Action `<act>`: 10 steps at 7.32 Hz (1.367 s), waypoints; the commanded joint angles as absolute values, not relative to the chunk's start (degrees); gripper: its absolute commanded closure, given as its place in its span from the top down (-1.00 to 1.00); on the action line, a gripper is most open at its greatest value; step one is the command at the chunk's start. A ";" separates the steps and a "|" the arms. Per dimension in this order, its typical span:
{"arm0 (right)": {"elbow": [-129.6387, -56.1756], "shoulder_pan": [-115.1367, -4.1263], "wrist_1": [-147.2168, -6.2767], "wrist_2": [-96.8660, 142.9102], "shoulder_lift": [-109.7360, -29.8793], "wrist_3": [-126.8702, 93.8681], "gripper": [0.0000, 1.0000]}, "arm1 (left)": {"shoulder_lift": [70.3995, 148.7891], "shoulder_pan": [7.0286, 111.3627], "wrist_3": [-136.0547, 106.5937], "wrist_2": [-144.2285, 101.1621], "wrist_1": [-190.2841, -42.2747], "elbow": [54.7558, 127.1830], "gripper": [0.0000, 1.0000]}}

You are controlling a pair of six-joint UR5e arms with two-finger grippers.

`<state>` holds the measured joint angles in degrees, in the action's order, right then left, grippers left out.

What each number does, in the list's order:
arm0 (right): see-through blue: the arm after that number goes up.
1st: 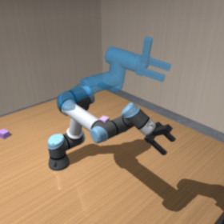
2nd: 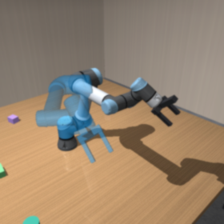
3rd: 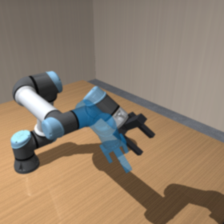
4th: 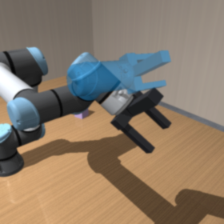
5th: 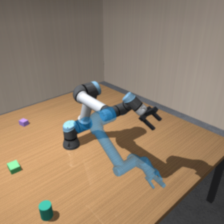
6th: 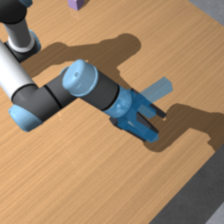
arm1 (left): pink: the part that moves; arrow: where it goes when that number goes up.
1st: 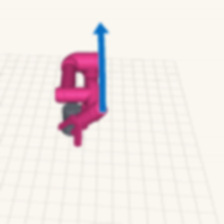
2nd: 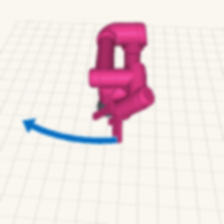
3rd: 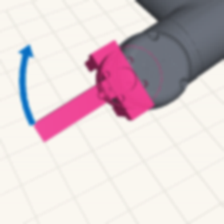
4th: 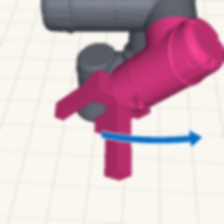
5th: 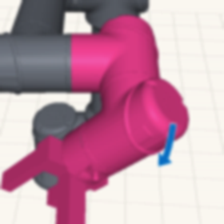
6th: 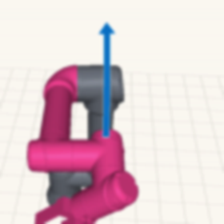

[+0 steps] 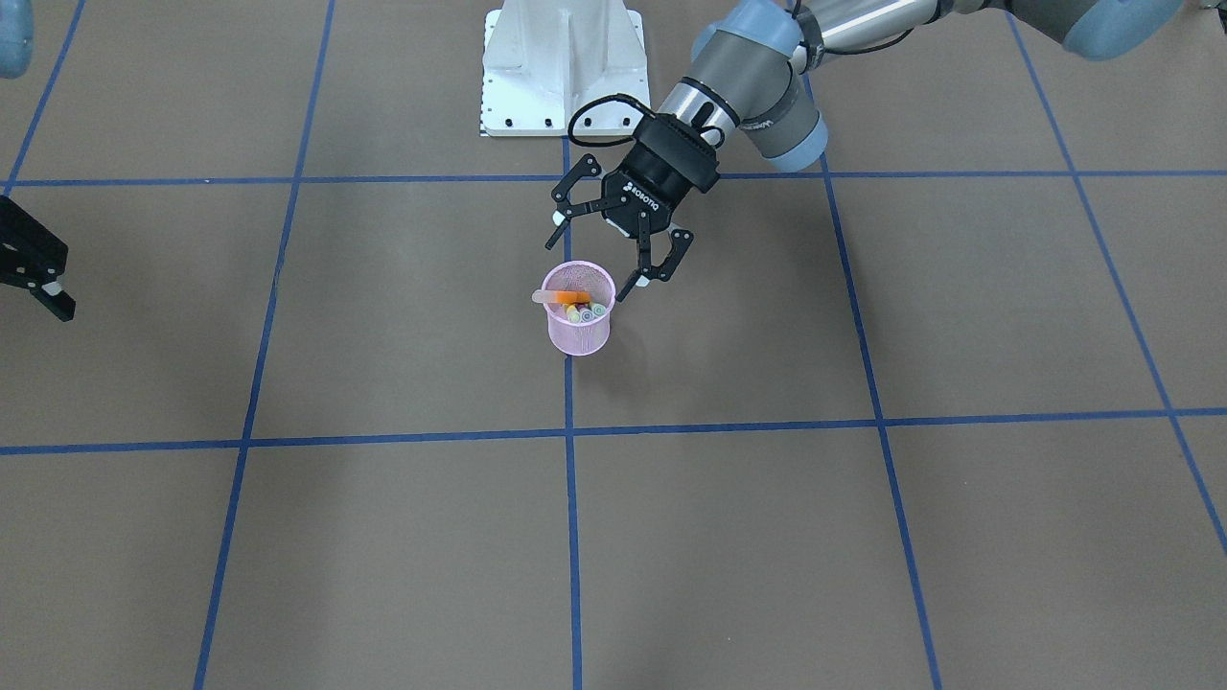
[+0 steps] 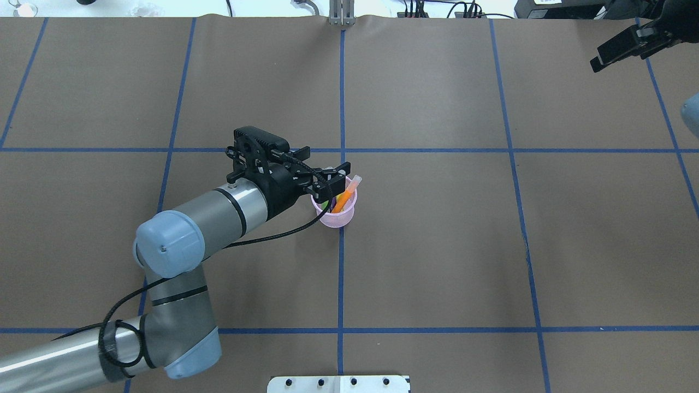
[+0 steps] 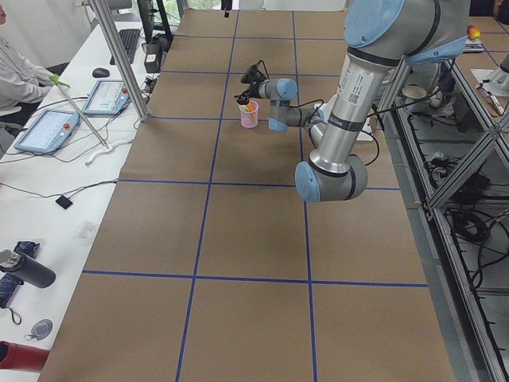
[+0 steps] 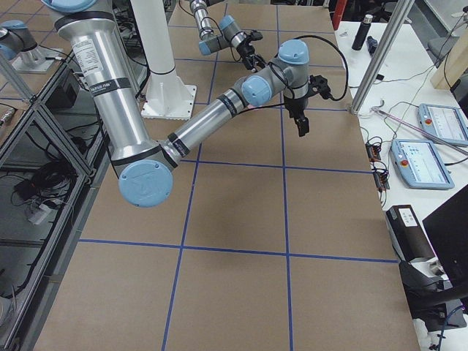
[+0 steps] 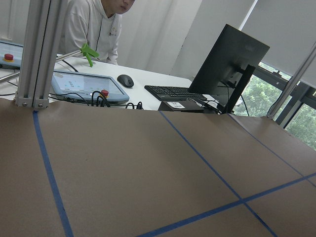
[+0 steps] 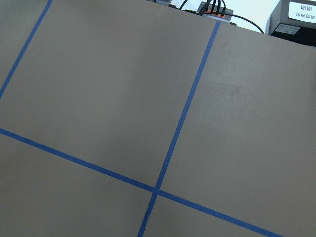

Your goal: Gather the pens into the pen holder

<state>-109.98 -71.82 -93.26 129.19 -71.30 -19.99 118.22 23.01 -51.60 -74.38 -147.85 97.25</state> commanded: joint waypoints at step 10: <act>-99.85 -92.81 -93.52 130.08 -95.87 12.04 0.99 | 86.50 77.20 0.04 -134.52 -96.25 112.97 0.99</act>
